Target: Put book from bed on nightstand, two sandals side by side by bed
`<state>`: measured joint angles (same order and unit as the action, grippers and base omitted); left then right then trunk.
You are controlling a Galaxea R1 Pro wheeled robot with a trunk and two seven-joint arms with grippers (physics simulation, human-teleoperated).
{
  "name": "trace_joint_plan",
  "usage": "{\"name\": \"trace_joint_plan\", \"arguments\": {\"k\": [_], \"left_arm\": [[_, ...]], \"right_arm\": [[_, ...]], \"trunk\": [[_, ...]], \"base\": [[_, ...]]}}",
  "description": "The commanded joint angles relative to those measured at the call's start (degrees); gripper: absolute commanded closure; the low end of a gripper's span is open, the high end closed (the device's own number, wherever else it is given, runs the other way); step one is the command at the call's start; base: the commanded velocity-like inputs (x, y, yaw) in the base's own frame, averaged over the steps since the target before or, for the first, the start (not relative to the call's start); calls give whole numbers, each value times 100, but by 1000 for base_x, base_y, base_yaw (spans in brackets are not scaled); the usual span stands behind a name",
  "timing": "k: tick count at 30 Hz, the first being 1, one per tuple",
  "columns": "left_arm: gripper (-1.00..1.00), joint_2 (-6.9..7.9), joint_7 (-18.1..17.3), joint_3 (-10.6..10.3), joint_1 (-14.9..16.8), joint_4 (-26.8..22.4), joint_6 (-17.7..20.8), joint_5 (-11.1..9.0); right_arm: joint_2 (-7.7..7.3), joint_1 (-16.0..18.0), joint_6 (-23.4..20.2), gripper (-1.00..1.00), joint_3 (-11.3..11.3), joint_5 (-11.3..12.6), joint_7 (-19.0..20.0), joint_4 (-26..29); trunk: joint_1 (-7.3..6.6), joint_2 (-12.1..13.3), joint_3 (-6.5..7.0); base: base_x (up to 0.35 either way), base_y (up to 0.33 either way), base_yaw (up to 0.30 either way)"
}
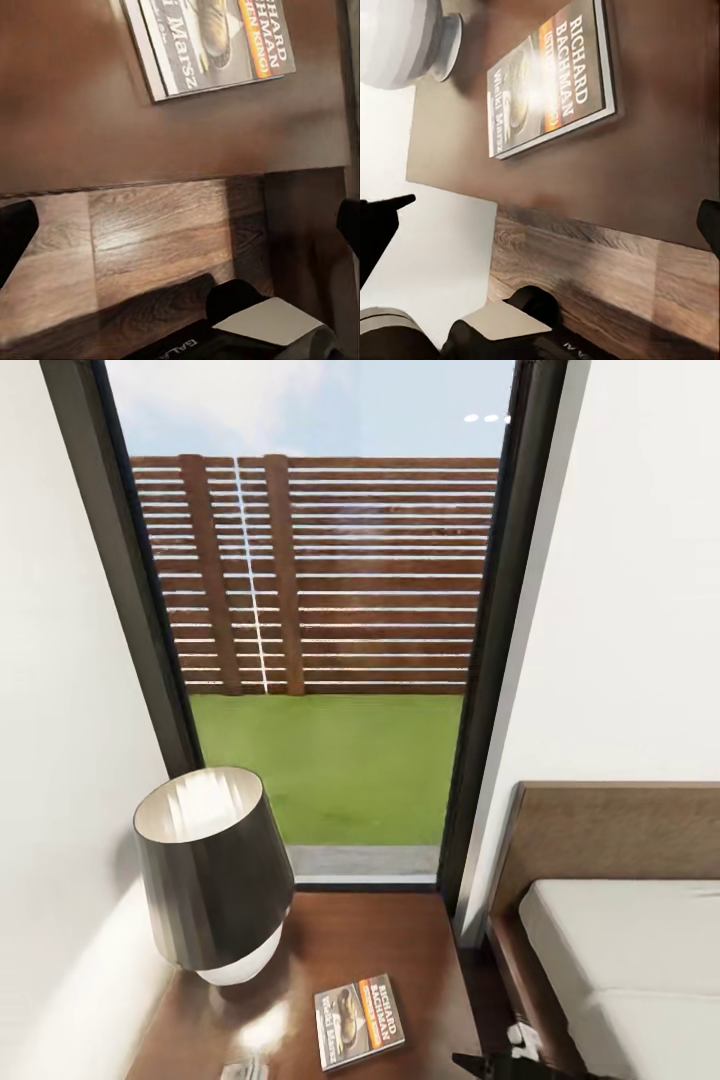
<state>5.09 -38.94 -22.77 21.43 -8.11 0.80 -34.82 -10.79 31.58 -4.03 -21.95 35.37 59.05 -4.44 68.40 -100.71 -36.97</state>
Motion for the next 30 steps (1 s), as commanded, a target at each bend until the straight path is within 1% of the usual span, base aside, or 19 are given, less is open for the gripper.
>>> {"name": "trace_joint_plan", "arguments": {"k": [1,3,4,6,15,16,17,18,20,24,30], "left_arm": [[-100,-18,35,-42,4,59,-43,-52],[-100,-69,159,-65,2,379,-326,-52],[-100,-79,181,-71,2,489,-424,-53],[-100,-91,215,-77,-36,635,-571,-64],[-100,-73,229,-75,-609,693,-633,-75],[-100,-69,229,-75,-690,694,-636,-76],[-100,-65,229,-75,-788,695,-641,-74],[-100,-63,231,-75,-829,694,-641,-72],[-100,-61,231,-67,-878,690,-642,-67],[-100,-60,235,-46,-898,682,-647,-61],[-100,-69,238,-43,-903,681,-651,-67]], "right_arm": [[3,-15,0,-100,-28,47,-34,-15],[5,-128,116,-100,-28,7,-318,-20],[6,-168,124,-100,-28,3,-353,-20],[6,-391,154,-100,-28,-3,-522,-21],[6,-518,161,-100,-28,-14,-931,-36],[6,-633,159,-100,-28,-18,-972,-34],[6,-935,158,-100,-28,-29,-1007,-29],[6,-1087,156,-100,-28,-32,-1021,-26],[6,-1269,146,-100,-28,-37,-1036,-23],[6,-1347,149,-100,-28,-39,-1043,-14],[6,-1363,157,-100,-27,-32,-1044,-13]], "trunk": [[-23,39,13],[-67,119,49],[-89,159,67],[-133,239,103],[-331,600,265],[-353,640,283],[-353,640,283],[-353,640,283],[-353,640,283],[-353,640,283],[-353,640,283]], "base": [[0,0,0],[0,0,0],[0,0,0],[0,0,0],[0,0,0],[0,0,0],[0,0,0],[0,0,0],[0,0,0],[0,0,0],[0,0,0]]}}
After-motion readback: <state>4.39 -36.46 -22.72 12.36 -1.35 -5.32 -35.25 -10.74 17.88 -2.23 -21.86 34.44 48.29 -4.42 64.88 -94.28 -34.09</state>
